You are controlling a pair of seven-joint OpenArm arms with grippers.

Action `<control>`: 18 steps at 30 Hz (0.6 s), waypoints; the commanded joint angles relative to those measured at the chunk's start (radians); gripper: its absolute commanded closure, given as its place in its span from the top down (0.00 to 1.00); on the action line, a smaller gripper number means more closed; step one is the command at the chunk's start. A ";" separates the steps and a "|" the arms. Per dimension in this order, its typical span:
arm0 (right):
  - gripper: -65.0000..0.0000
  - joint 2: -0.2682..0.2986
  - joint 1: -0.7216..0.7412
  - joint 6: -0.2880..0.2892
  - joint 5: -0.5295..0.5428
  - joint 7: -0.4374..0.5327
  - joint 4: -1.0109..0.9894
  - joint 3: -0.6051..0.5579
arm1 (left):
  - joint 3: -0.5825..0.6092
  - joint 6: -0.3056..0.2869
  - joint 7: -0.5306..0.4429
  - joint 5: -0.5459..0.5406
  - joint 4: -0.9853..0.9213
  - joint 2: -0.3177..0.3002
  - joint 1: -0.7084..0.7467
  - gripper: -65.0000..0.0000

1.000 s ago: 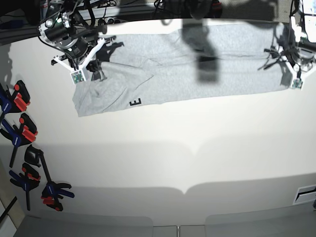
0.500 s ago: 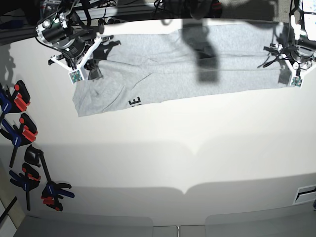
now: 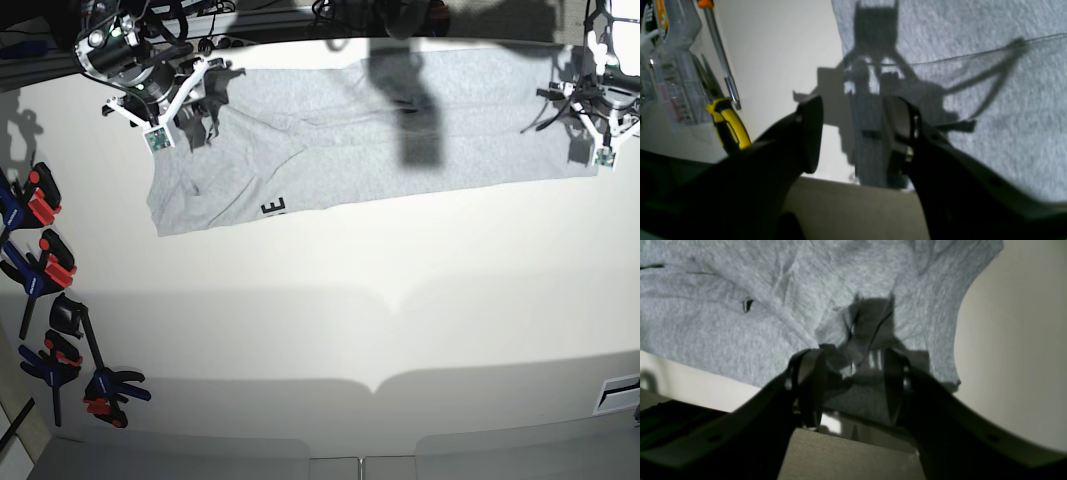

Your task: Fold the T-shirt properly

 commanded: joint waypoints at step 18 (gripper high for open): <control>0.41 -0.022 0.120 -0.086 0.138 0.249 -0.102 -0.011 | -0.010 0.010 -0.285 -0.116 -0.234 0.104 -0.005 0.40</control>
